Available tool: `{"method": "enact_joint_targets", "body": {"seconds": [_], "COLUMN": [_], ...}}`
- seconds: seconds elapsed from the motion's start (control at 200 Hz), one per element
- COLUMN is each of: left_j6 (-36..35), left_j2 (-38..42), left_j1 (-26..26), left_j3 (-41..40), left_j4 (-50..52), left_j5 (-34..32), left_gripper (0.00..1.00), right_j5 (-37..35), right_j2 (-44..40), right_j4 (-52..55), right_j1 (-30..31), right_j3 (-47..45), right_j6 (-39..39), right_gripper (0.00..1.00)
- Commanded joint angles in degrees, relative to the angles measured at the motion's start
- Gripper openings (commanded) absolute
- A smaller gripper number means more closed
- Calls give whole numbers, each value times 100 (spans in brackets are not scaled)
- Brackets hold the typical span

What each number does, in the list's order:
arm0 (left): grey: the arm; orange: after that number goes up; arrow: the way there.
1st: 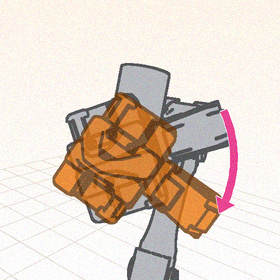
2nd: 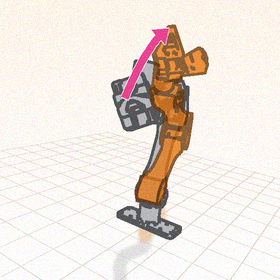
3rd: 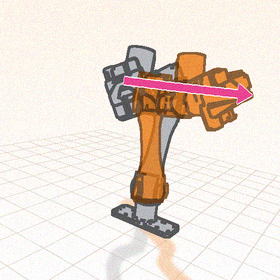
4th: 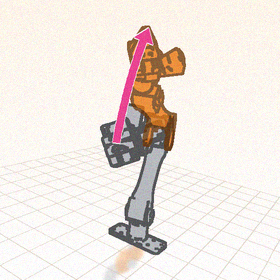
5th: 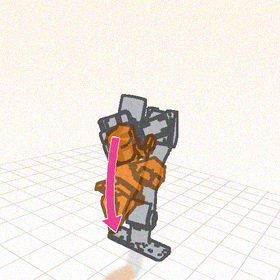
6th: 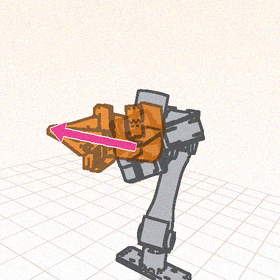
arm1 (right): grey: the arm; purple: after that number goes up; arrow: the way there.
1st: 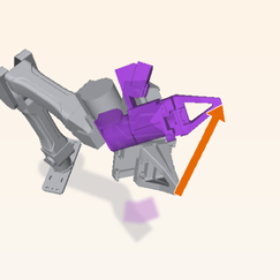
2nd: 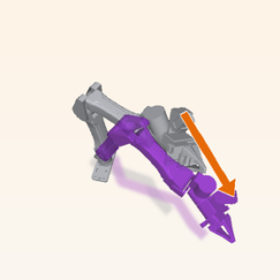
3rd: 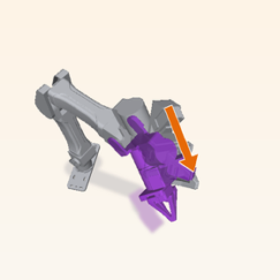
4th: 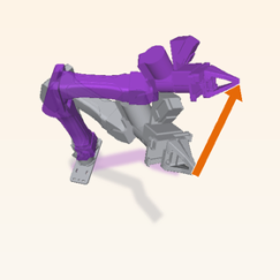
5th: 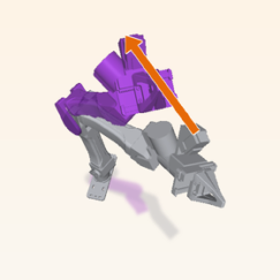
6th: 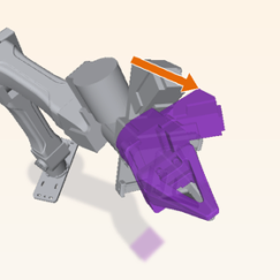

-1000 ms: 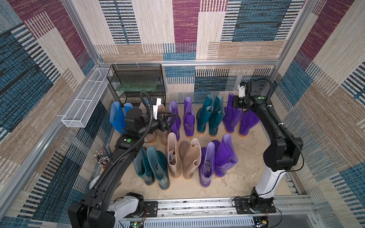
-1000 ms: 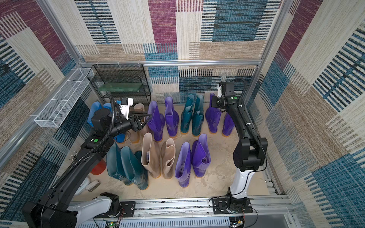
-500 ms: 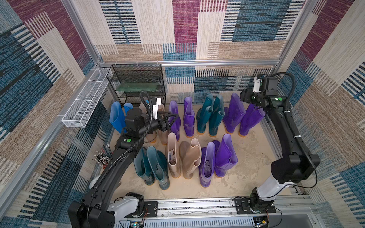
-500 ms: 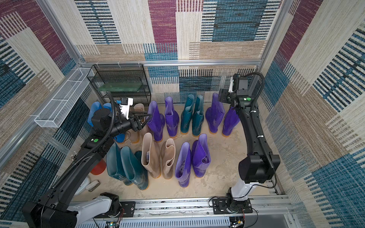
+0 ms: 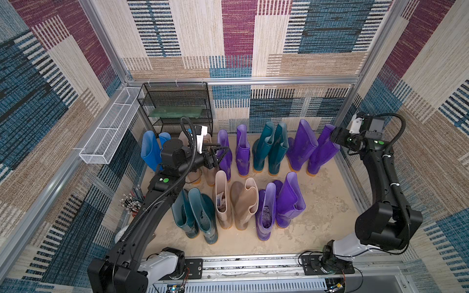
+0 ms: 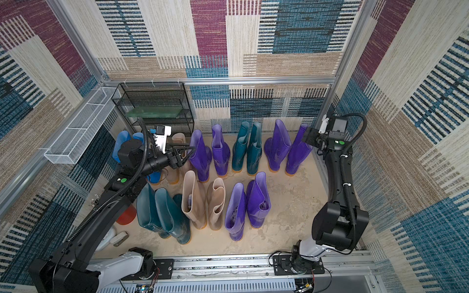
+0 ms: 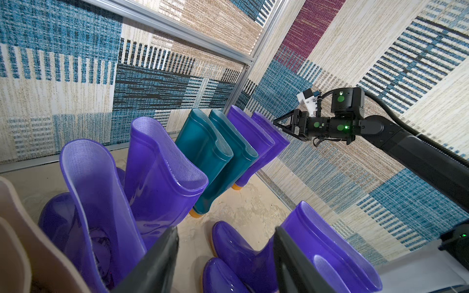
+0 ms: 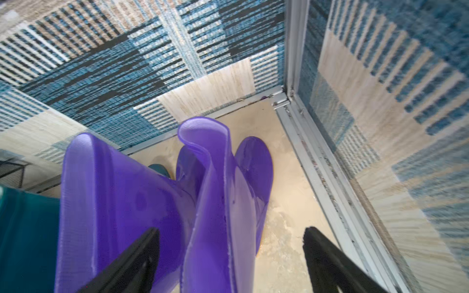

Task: Match and arrange rain boots in pairs
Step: Pair a pair of rain boots at the center of the board.

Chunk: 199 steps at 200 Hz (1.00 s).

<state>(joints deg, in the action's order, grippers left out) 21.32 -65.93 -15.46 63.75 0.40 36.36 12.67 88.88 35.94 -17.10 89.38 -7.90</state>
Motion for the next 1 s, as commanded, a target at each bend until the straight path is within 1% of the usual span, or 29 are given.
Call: {"method": "enact_joint_targets", "body": {"seconds": [0.0, 0.05, 0.09, 0.16, 0.185, 0.275, 0.3, 0.346, 0.386, 0.501, 0.606, 0.666, 0.756, 0.786, 0.816, 0.836, 0.881, 0.912, 0.942, 0.992], "left_j6": [77, 98, 100, 95, 91, 76, 68, 60, 41, 21, 7, 4, 20, 30, 32, 36, 47, 62, 64, 64], "left_j2": [-2, -23, -25, -43, -51, -43, -43, -37, -35, -47, -44, -45, -56, -60, -68, -79, -86, -93, -91, -88], "left_j1": [13, 9, 10, 4, 8, 2, 2, 9, 9, 9, 9, 8, 9, 9, 9, 11, 8, 8, 9, 9], "left_j3": [7, 24, 24, 24, 24, 24, 24, 21, 11, 24, 23, 33, 33, 33, 35, 33, 25, 32, 32, 37], "left_j4": [-164, -170, -173, -168, -172, -163, -164, -156, -146, -124, -117, -111, -120, -128, -129, -128, -139, -145, -146, -150], "left_j5": [82, 99, 95, 91, 87, 99, 99, 76, 54, 55, 52, 47, 57, 72, 81, 86, 86, 102, 108, 108], "left_gripper": [62, 62, 62, 62, 62, 62, 62, 62, 62, 62, 62, 62, 62, 62, 62, 62, 62, 62, 62, 62], "right_j5": [614, 694, 770, 795, 814, 872, 842, 809, 779, 755, 773, 667, 685, 665, 612, 570, 506, 470, 392, 251], "right_j2": [121, 232, 366, 701, 830, 1271, 1369, 1508, 1605, 1895, 2221, 2349, 2327, 2310, 2288, 2273, 2219, 2160, 2077, 1901], "right_j4": [-411, -473, -499, -331, -201, 108, 184, 283, 299, 360, 664, 907, 937, 936, 956, 961, 942, 907, 854, 755], "right_j1": [8, 17, 24, 44, 75, 231, 301, 458, 608, 911, 924, 933, 890, 878, 852, 837, 794, 775, 770, 779], "right_j3": [-13, -18, 20, 306, 482, 1034, 1193, 1436, 1612, 2121, 2688, 2964, 2827, 2744, 2668, 2612, 2447, 2331, 2214, 2050], "right_j6": [-20, 17, 49, 69, 96, 257, 282, 405, 498, 796, 823, 824, 907, 942, 956, 957, 926, 880, 810, 623], "right_gripper": [91, 89, 86, 71, 64, 25, 16, 6, 0, 0, 0, 0, 0, 2, 6, 13, 41, 52, 57, 62]}}
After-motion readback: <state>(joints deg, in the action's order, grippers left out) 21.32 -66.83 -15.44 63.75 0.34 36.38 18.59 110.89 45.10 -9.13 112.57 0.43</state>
